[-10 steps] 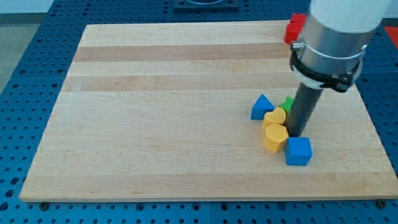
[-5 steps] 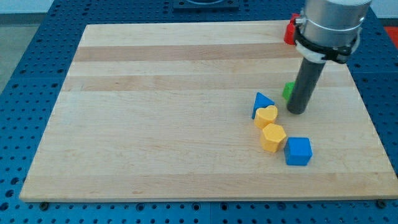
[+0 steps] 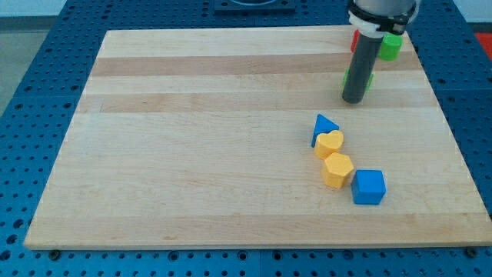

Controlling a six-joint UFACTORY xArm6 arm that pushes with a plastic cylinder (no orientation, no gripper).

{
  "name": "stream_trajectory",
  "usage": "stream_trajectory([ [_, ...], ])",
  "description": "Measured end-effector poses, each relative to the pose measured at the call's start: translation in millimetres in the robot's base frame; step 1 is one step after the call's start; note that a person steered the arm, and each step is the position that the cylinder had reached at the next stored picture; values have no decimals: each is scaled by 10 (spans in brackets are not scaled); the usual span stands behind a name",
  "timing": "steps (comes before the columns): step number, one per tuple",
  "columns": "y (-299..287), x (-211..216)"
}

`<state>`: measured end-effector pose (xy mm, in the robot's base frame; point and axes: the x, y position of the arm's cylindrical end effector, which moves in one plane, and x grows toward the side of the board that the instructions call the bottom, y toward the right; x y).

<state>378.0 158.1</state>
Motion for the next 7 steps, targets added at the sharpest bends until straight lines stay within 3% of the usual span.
stream_trajectory([
  [3, 0, -360],
  [7, 292, -511],
])
